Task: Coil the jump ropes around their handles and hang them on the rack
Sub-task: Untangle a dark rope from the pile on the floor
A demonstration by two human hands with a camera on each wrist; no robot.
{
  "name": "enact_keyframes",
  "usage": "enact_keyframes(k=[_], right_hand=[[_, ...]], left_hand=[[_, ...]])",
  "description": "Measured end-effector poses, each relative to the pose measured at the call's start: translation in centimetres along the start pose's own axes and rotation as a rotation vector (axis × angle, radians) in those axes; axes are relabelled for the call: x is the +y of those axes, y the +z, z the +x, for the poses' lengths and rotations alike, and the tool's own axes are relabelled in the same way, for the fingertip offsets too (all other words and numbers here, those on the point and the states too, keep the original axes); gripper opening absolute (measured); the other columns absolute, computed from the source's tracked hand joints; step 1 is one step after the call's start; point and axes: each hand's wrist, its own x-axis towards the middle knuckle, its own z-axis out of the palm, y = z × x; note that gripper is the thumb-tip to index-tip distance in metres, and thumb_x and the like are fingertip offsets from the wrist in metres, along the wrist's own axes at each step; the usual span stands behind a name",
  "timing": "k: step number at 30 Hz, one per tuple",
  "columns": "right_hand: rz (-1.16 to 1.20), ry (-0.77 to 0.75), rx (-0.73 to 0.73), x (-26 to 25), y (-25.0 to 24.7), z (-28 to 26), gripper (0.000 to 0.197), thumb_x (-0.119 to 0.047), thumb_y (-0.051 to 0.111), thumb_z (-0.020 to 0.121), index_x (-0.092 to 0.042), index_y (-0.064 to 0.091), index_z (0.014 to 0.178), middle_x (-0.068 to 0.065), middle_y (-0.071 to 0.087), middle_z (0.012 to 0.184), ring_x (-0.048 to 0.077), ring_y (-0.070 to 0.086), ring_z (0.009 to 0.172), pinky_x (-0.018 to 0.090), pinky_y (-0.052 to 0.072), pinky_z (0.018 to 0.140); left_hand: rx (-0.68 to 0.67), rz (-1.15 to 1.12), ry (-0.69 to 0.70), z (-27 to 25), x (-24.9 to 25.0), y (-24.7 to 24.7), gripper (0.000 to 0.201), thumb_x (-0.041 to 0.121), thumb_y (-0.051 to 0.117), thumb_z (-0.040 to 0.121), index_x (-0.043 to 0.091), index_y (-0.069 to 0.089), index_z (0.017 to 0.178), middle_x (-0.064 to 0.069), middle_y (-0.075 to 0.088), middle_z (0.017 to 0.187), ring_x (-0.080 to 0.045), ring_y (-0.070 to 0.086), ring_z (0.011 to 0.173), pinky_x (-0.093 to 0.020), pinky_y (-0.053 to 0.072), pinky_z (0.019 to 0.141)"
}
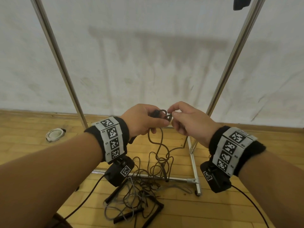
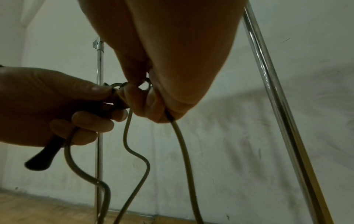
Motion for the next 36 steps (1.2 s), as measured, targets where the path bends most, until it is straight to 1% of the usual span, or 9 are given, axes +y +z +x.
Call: enact_keyframes(k=[5, 9, 12, 15, 19, 21, 24, 28, 36], right_hand=[[-0.077, -0.055, 0.068, -0.3, 0.3, -0.3, 0.032, -0.043, 0.05, 0.105, -0.018, 0.068, 0.097, -0.002, 0.069, 0.069, 0.013, 0.062, 0.058, 0.031, 0.047, 0.063], [-0.044, -0.031, -0.001, -0.3, -0.4, -0.5, 0.018, -0.03, 0.062, 0.1, -0.012, 0.068, 0.098, 0.002, 0.071, 0.069, 0.016, 0.062, 0.056, 0.029, 0.043, 0.053], [-0.016, 0.062, -0.128, -0.4, -0.5, -0.6, 0.012, -0.017, 0.063, 0.099, -0.009, 0.066, 0.107, 0.007, 0.071, 0.071, 0.021, 0.066, 0.057, 0.03, 0.047, 0.05], [0.031, 0.158, -0.2, -0.6, -0.7, -0.4, 0.012, -0.015, 0.064, 0.099, -0.011, 0.066, 0.11, 0.012, 0.073, 0.078, 0.027, 0.076, 0.072, 0.035, 0.063, 0.066], [-0.264, 0.003, -0.102, 0.3, -1.3, -0.5, 0.007, -0.02, 0.072, 0.092, -0.02, 0.072, 0.099, 0.0, 0.075, 0.093, 0.017, 0.071, 0.091, 0.039, 0.058, 0.09], [-0.278, -0.064, -0.027, 0.5, -1.4, -0.6, 0.003, -0.022, 0.071, 0.092, -0.023, 0.073, 0.095, -0.004, 0.073, 0.093, 0.012, 0.067, 0.089, 0.032, 0.055, 0.084], [-0.008, -0.043, 0.048, 0.2, -2.0, -0.4, 0.008, -0.023, 0.066, 0.096, -0.021, 0.073, 0.099, -0.003, 0.076, 0.09, 0.012, 0.071, 0.082, 0.025, 0.059, 0.073], [-0.241, -0.107, -0.046, 0.4, -2.0, -0.7, 0.011, -0.038, 0.068, 0.095, -0.032, 0.075, 0.101, -0.009, 0.075, 0.088, 0.001, 0.068, 0.079, 0.012, 0.052, 0.063], [-0.549, -0.223, 0.035, 0.3, -1.4, -0.6, 0.022, -0.057, 0.069, 0.087, -0.037, 0.076, 0.096, -0.019, 0.068, 0.086, -0.001, 0.06, 0.084, 0.02, 0.041, 0.07]], left_hand=[[-0.012, -0.042, 0.004, -0.2, 0.4, 0.2, 0.009, 0.026, 0.081, 0.093, 0.033, 0.078, 0.086, 0.0, 0.077, 0.082, -0.013, 0.067, 0.064, -0.023, 0.043, 0.047], [0.032, -0.154, -0.066, -0.1, 0.5, -0.3, 0.007, 0.02, 0.076, 0.097, 0.025, 0.078, 0.092, -0.011, 0.079, 0.095, -0.016, 0.07, 0.067, -0.022, 0.043, 0.045], [0.063, -0.045, -0.075, -0.1, 0.5, 0.4, 0.005, 0.023, 0.068, 0.102, 0.018, 0.069, 0.101, -0.006, 0.081, 0.095, -0.021, 0.074, 0.07, -0.025, 0.045, 0.048], [0.106, 0.061, -0.068, 0.0, 0.7, 1.7, 0.01, 0.027, 0.06, 0.106, 0.019, 0.064, 0.102, -0.002, 0.081, 0.093, -0.024, 0.076, 0.074, -0.028, 0.046, 0.052], [0.214, -0.138, -0.089, 0.5, 1.7, 1.6, 0.013, 0.025, 0.054, 0.108, 0.016, 0.061, 0.103, -0.002, 0.078, 0.094, -0.016, 0.067, 0.062, -0.025, 0.044, 0.047], [0.184, -0.134, -0.078, 0.5, 1.7, 1.1, 0.01, 0.024, 0.059, 0.105, 0.015, 0.062, 0.103, -0.007, 0.077, 0.091, -0.019, 0.065, 0.065, -0.027, 0.045, 0.049], [0.071, 0.04, -0.068, 0.3, 1.2, 1.1, 0.013, 0.02, 0.07, 0.099, 0.018, 0.057, 0.097, -0.012, 0.071, 0.079, -0.024, 0.063, 0.069, -0.036, 0.047, 0.06], [0.051, 0.011, -0.06, 0.4, 1.1, 1.7, 0.018, 0.012, 0.072, 0.093, 0.02, 0.056, 0.091, -0.015, 0.069, 0.083, -0.029, 0.062, 0.074, -0.041, 0.045, 0.063], [0.083, 0.05, -0.101, 0.6, 1.5, 1.8, 0.021, 0.01, 0.075, 0.088, 0.016, 0.055, 0.088, -0.005, 0.069, 0.071, -0.033, 0.065, 0.071, -0.042, 0.048, 0.067]])
